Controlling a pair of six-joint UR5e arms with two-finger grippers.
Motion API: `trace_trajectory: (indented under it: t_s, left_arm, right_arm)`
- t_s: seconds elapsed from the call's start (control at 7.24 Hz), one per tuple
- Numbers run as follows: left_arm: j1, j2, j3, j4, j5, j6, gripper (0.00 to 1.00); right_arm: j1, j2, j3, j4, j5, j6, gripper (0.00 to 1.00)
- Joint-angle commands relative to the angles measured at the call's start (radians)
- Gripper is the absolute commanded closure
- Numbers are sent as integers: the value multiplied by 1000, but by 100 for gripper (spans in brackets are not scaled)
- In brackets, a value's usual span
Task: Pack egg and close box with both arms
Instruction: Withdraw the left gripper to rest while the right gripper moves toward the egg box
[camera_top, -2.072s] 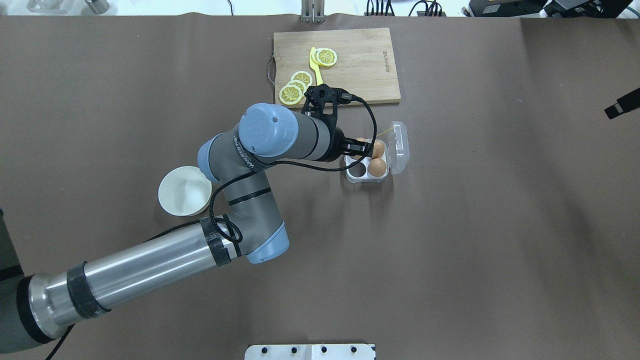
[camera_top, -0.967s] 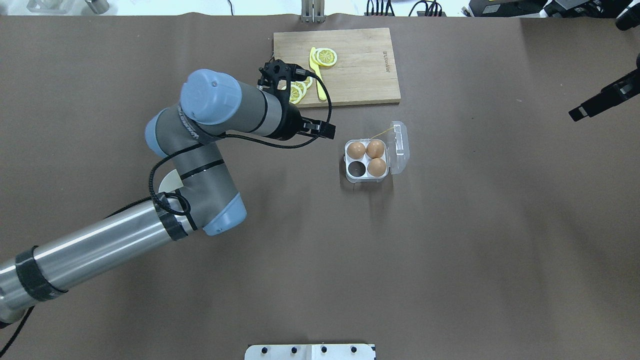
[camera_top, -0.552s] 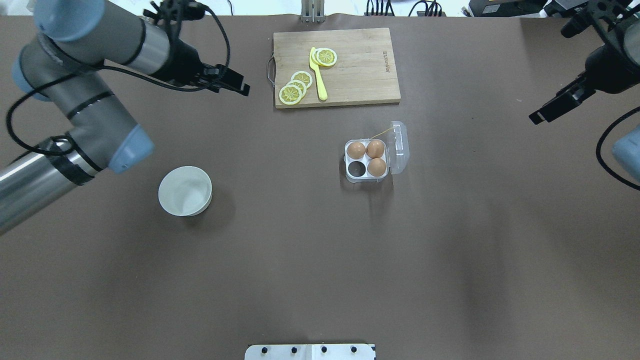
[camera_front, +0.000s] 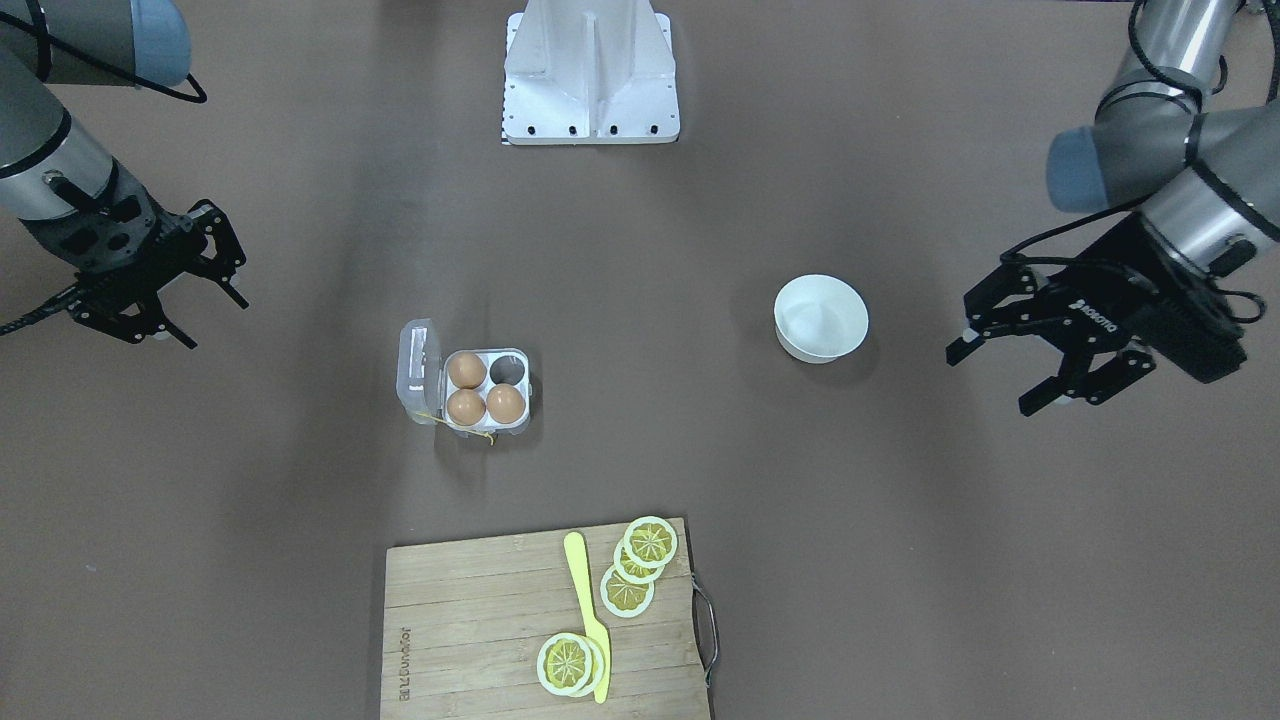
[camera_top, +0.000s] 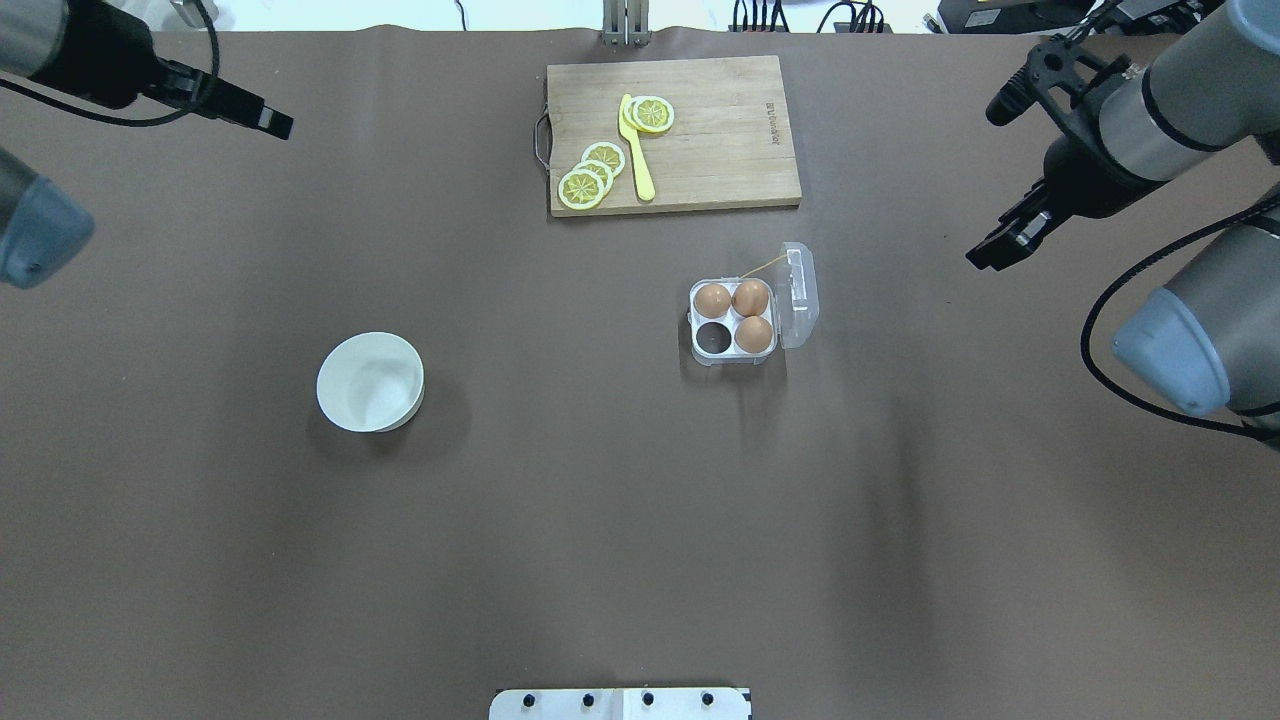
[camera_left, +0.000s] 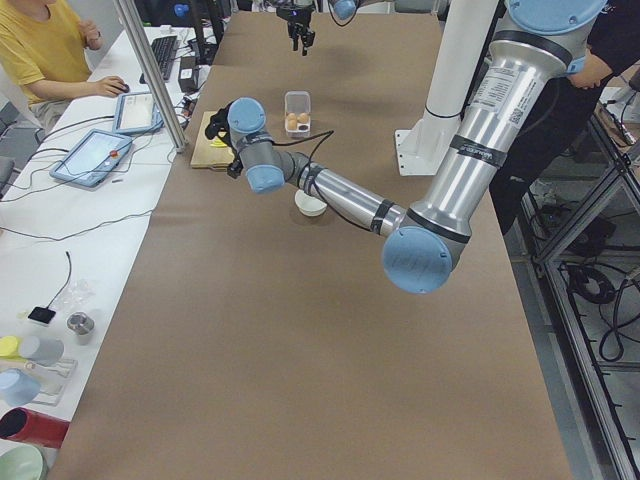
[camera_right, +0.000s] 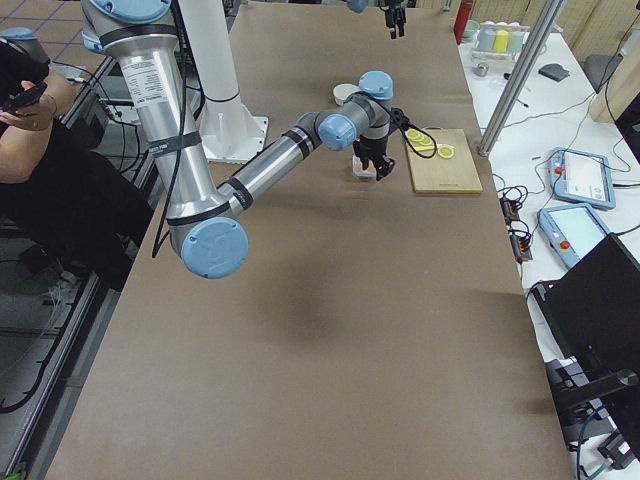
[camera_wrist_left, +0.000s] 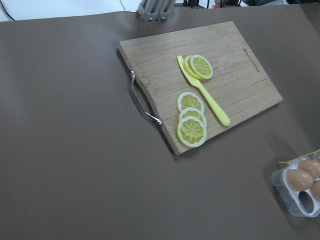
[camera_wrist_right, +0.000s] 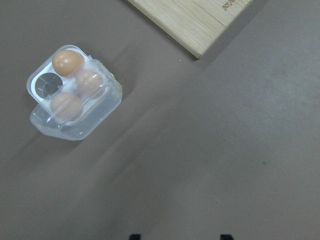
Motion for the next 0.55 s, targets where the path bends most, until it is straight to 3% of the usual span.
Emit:
trace_trajectory:
  t_s: [0.0, 0.41]
  left_arm:
    - [-76, 89, -1, 3, -27, 154, 11]
    - [-101, 129, -3, 3, -27, 208, 11]
  right_arm:
    - [-42, 42, -44, -2, -11, -11, 48]
    - [-122, 123, -116, -5, -132, -9, 54]
